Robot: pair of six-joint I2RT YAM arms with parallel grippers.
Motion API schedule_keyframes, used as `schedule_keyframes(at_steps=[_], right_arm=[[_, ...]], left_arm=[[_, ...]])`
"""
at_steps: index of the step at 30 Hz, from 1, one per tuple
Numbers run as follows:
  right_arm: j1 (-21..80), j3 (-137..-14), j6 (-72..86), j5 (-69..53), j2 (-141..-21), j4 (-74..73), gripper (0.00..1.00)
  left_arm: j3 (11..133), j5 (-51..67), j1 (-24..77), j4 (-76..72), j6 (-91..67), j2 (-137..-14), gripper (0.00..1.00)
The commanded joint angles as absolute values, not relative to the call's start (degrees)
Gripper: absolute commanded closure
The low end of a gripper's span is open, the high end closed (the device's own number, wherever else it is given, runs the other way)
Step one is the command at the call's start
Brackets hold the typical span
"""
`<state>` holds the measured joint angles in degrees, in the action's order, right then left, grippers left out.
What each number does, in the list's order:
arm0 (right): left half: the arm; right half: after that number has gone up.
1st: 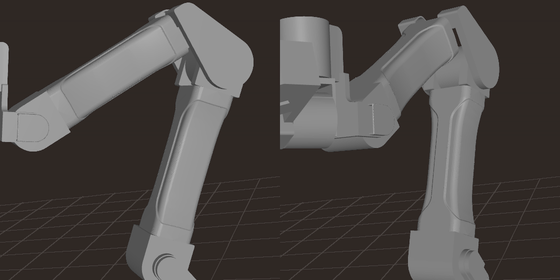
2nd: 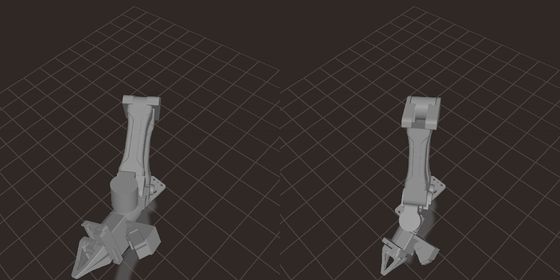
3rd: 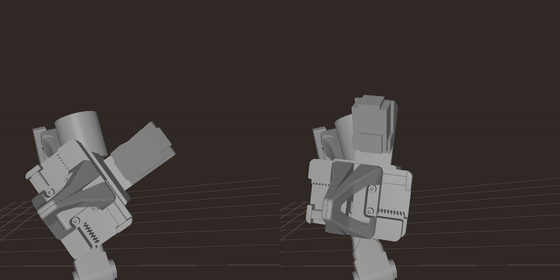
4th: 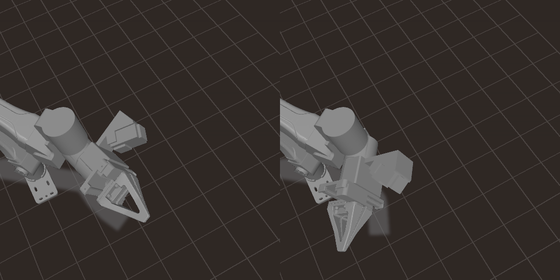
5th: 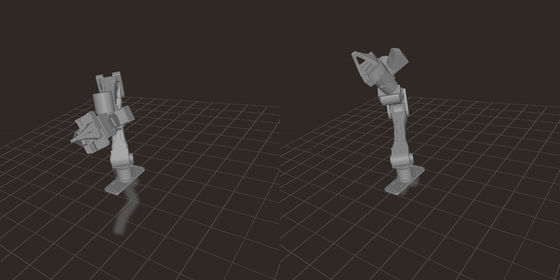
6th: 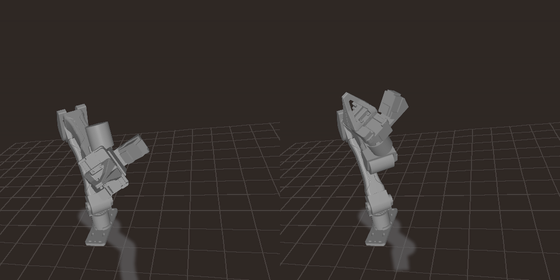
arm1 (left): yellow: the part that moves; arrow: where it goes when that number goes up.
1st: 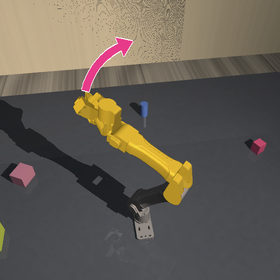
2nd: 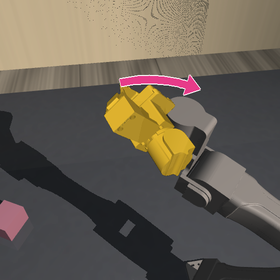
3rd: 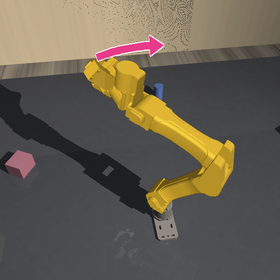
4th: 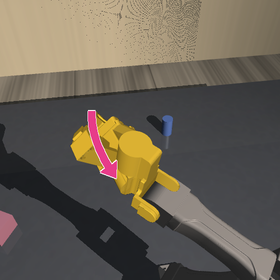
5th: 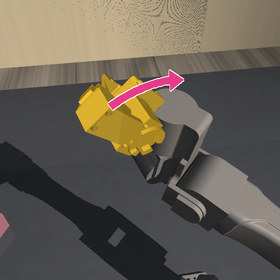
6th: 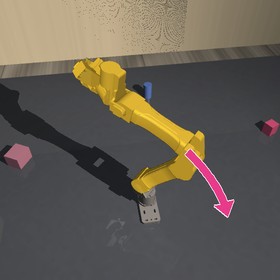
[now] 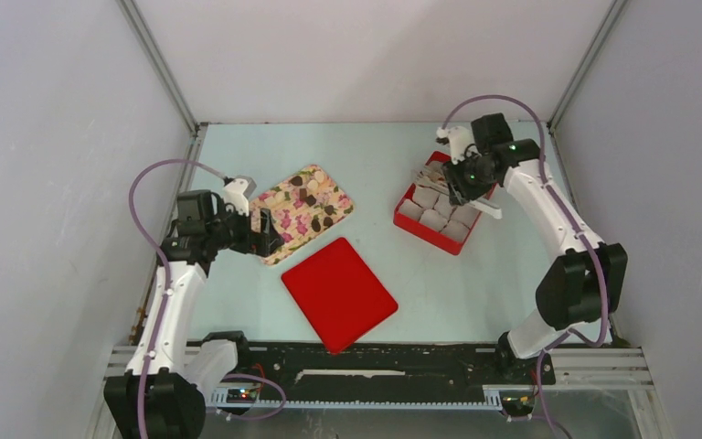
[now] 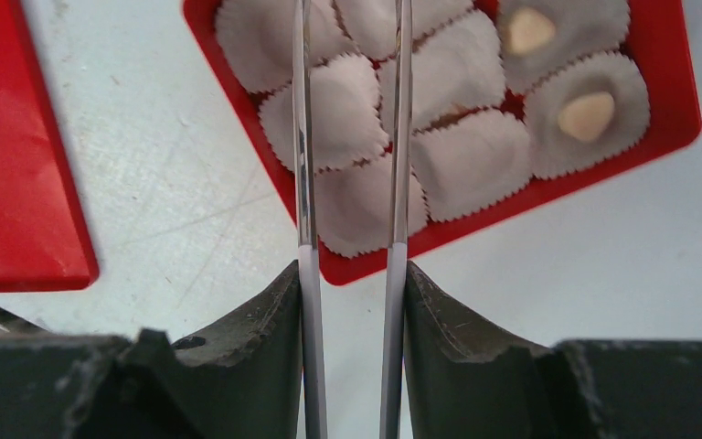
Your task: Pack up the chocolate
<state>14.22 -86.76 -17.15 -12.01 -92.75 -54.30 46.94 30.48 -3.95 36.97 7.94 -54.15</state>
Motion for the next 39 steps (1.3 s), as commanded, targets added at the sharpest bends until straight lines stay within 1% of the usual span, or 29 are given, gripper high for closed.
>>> schedule_keyframes(at_steps=[1, 7, 20, 27, 34, 39], right_arm=[[10.8, -83.9, -17.3, -14.1, -89.5, -50.3, 0.73], [8.4, -82.1, -17.7, -14.9, -90.9, -49.2, 0.73], [7.9, -81.8, -17.6, -14.5, -96.8, -46.1, 0.69], [7.8, -81.8, -17.5, -14.2, -99.2, -45.0, 0.61], [7.8, -81.7, -17.7, -14.4, -99.6, -44.8, 0.55], [7.8, -81.7, -17.8, -14.4, -99.5, -44.7, 0.54]], left_arm=[[50.6, 32.3, -4.3, 35.7, 7.1, -55.1, 0.00], [50.9, 32.3, -4.2, 36.0, 7.0, -54.9, 0.00], [49.6, 30.8, -4.2, 36.4, 7.6, -52.5, 0.00], [49.5, 30.4, -4.2, 36.7, 7.9, -52.3, 0.00], [49.5, 30.3, -4.2, 36.9, 7.9, -52.5, 0.00], [49.9, 31.0, -4.2, 37.1, 7.6, -52.5, 0.00]])
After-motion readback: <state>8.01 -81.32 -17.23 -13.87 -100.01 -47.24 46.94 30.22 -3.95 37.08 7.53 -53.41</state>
